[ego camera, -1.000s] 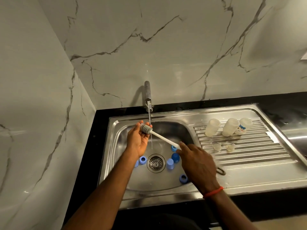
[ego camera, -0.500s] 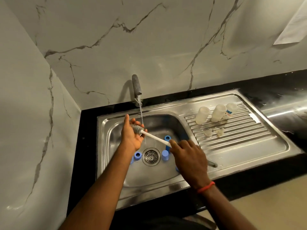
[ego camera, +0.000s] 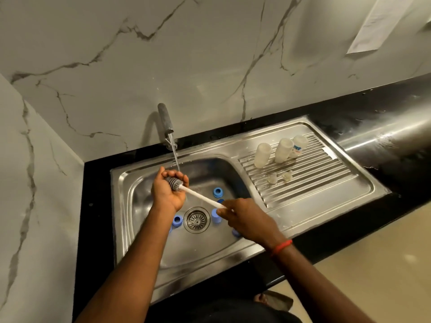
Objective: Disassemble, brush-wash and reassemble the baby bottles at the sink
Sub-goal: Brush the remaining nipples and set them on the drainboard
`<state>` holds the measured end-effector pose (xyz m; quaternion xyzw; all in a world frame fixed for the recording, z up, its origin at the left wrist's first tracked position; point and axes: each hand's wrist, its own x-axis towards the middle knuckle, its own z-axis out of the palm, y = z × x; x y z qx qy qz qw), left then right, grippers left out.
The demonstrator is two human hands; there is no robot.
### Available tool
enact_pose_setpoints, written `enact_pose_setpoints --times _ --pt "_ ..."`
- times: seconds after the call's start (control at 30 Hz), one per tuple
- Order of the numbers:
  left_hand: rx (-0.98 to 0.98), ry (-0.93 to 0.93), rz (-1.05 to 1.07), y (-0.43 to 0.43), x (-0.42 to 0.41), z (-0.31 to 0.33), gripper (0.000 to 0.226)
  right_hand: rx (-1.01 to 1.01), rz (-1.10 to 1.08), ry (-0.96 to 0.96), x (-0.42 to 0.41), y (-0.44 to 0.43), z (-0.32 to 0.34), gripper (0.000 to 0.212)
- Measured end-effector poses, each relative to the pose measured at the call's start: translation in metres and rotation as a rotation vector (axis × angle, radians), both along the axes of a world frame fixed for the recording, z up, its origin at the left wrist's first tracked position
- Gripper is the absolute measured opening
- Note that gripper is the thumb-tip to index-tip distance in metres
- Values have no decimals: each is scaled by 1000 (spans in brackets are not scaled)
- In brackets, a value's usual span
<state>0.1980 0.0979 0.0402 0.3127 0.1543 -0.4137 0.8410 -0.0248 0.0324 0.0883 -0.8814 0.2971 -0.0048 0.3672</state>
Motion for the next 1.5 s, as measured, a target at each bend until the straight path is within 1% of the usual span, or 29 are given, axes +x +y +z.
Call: enact_pose_setpoints --times 0.03,0.07,0.1,0.13,0.2,0.27,0.37,0.4,0.47,0.53,0.57,0.73,0.83,0.93,1.03,1.17,1.27,1.4,1.47,1.5 --pt "46 12 25 -5 0 1 49 -269 38 2 -5 2 -5 22" --pt "92 22 49 -9 0 1 49 -534 56 -7 -9 6 -10 24" --pt "144 30 72 -11 2 2 48 -735 71 -14 -14 9 -14 26" --pt "203 37 91 -14 5 2 45 -862 79 -28 -20 9 -17 28" --pt "329 47 129 -14 16 -3 41 -972 73 -115 -31 0 -20 33" --pt "421 27 157 -9 27 -11 38 -943 50 -159 -40 -19 -19 31" --pt "463 -17 115 -12 21 -16 34 -812 16 -76 -51 -40 -17 33" --pt "438 -25 87 -16 13 -14 33 -776 -12 -46 -53 -42 -15 32" --pt "356 -35 32 -27 -5 -10 29 -658 -99 -48 -55 -47 -12 27" --pt "294 -35 -4 -37 -21 -8 26 -469 -157 -64 -59 -53 -11 32" --pt "270 -18 2 -42 -25 -8 26 -421 -162 -74 -62 -57 -13 33" --pt "273 22 87 -62 -9 -11 27 -354 -172 -85 -78 -78 -39 34" --pt "157 130 209 -74 13 -14 27 -323 -192 -68 -84 -88 -57 39" --pt "87 172 272 -81 26 -16 24 -252 -202 -73 -85 -93 -61 37" --pt "44 182 279 -83 30 -18 28 -206 -185 -78 -83 -97 -63 34" --pt "-25 204 286 -81 38 -31 23 -182 -153 -83 -82 -100 -66 32" --pt "-51 230 290 -80 40 -38 26 -197 -145 -86 -81 -102 -64 30" --pt "-67 188 269 -73 37 -37 22 -195 -173 -75 -77 -106 -66 35" --pt "-56 181 236 -71 38 -37 23 -188 -185 -79 -73 -107 -63 34" --pt "-25 148 214 -72 39 -36 19 -185 -187 -83 -71 -107 -61 32"
